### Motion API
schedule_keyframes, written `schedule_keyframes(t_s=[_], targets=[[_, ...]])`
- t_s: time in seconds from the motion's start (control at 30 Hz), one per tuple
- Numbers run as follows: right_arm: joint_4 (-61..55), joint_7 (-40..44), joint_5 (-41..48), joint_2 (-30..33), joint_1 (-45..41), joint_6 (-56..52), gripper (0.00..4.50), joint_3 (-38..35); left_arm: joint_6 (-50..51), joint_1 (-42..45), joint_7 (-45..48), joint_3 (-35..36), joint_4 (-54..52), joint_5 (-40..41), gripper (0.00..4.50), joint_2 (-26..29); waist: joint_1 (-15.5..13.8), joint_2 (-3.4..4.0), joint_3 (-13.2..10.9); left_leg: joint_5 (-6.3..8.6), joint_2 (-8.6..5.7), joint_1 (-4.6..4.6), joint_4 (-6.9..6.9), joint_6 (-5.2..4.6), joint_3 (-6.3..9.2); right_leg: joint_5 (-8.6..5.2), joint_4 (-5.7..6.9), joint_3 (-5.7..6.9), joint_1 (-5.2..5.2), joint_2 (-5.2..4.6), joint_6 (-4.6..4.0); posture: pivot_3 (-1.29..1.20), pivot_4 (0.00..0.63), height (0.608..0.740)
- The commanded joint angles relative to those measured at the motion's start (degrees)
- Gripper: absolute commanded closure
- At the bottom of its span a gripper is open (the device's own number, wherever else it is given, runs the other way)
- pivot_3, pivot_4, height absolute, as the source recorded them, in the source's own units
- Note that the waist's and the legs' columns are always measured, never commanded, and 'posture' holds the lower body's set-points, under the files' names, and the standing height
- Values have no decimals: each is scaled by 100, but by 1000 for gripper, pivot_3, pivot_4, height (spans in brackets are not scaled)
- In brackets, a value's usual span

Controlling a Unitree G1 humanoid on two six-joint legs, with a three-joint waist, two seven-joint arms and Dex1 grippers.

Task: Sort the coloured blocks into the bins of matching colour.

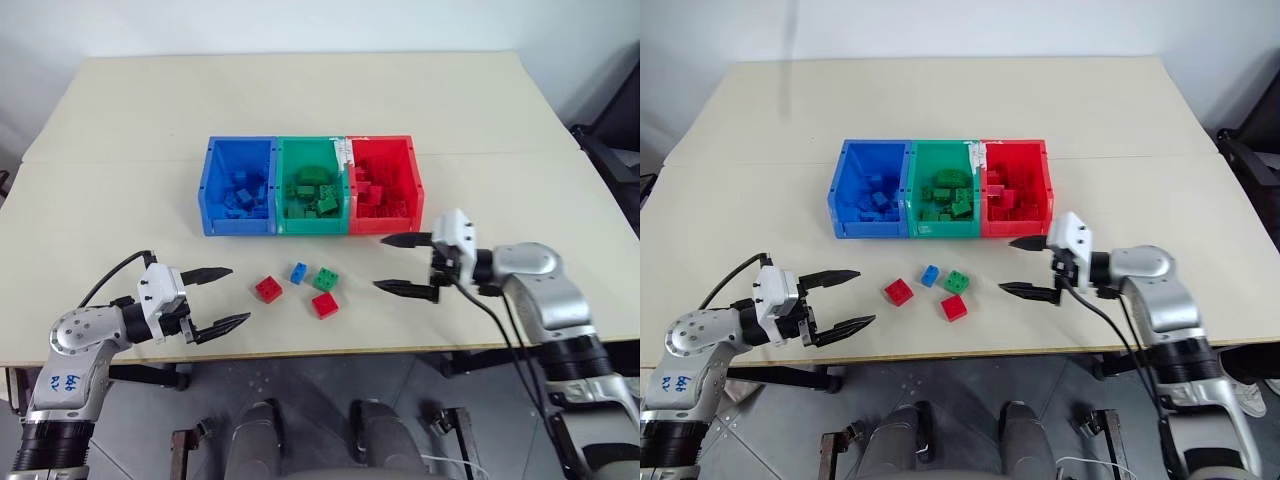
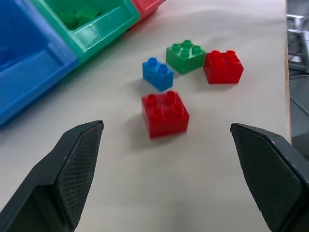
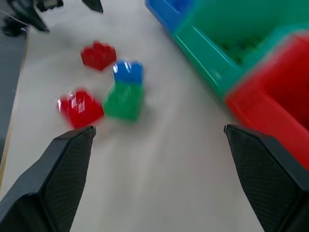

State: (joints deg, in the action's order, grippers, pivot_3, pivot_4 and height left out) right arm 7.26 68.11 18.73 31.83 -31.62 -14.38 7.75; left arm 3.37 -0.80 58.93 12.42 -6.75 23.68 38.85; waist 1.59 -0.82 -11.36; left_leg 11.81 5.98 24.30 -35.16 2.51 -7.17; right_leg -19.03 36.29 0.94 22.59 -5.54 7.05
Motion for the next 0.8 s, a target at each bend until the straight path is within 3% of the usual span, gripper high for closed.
schedule_keyframes(t_s=[0.03, 0.2, 0.4, 0.73, 0.8], targets=[[4, -166, -197, -257, -214, -96, 40, 266, 83, -296, -149, 244, -462, 198, 0, 7, -1, -2, 1, 3, -1, 0, 0, -3, -1, 0, -1, 0, -1, -2, -1, 0, 150, 740], [82, -781, -402, -889, -514, -694, 40, 556, 187, -570, -419, 263, -821, 209, 0, -74, 25, -6, 4, 7, 2, 0, 0, -4, -6, -2, 3, -1, 4, -2, -4, 0, 150, 740], [-114, -1188, -589, -1160, -521, -1193, 40, 776, 243, -581, -545, 164, -932, 182, 0, -138, 16, -6, 4, 14, 5, 0, 0, 0, -16, -4, 16, 2, 16, -3, -9, 0, 150, 740], [-408, -1587, -1063, -905, -375, -1560, 40, 948, 238, -390, -557, 76, -849, 168, 0, -151, 20, -14, 9, 16, 9, -1, 0, 0, -24, -5, 16, 2, 21, -3, -9, 0, 150, 740], [-594, -1486, -1057, -767, -332, -1584, 446, 969, 236, -319, -542, 56, -812, 171, 0, -152, 12, -17, 10, 17, 9, -1, 0, 0, -24, -5, 15, 2, 21, -3, -10, 0, 150, 740]])
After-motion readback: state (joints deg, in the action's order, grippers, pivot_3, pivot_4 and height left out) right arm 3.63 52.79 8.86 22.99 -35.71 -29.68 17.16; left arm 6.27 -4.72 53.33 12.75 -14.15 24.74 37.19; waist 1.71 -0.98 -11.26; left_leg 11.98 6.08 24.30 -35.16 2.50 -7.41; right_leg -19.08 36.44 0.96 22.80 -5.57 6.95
